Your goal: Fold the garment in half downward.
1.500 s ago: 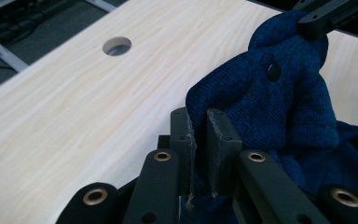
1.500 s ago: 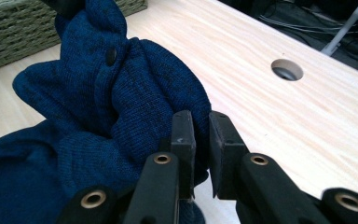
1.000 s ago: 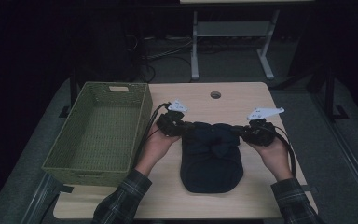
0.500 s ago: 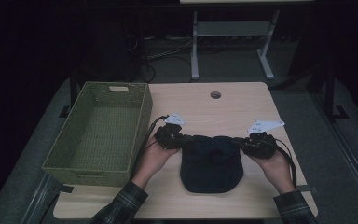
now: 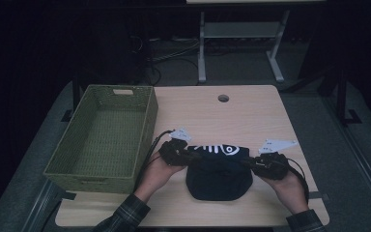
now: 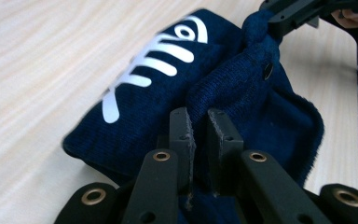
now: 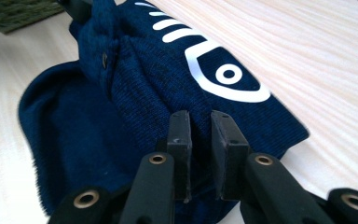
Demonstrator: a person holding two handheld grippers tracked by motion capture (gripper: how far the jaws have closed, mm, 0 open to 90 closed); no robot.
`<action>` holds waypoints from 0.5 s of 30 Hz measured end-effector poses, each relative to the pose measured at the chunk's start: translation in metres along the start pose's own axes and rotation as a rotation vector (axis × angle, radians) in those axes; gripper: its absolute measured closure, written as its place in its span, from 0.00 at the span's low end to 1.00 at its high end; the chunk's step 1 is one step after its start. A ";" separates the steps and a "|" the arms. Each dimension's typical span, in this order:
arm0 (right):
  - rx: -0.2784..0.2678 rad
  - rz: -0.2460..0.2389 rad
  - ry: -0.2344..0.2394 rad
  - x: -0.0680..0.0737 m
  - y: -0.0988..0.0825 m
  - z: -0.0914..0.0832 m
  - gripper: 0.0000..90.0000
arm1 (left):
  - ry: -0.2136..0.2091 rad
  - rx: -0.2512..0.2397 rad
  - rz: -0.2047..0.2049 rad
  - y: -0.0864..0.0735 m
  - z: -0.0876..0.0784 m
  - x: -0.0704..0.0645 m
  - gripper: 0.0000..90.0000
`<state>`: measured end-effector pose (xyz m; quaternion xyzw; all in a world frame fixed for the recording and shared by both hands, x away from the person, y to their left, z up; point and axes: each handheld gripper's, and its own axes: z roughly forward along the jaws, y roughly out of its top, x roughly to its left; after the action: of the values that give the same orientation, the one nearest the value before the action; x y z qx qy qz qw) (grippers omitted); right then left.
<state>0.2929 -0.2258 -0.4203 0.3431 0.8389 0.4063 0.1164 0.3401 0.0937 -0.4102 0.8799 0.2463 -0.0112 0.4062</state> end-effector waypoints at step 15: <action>0.004 0.019 0.049 0.019 -0.026 -0.006 0.72 | -0.044 0.020 0.006 -0.022 -0.003 -0.021 0.81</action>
<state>0.2638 -0.2278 -0.4347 0.3411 0.8391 0.4138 0.0912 0.3116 0.0993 -0.4189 0.8843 0.2344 -0.0318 0.4026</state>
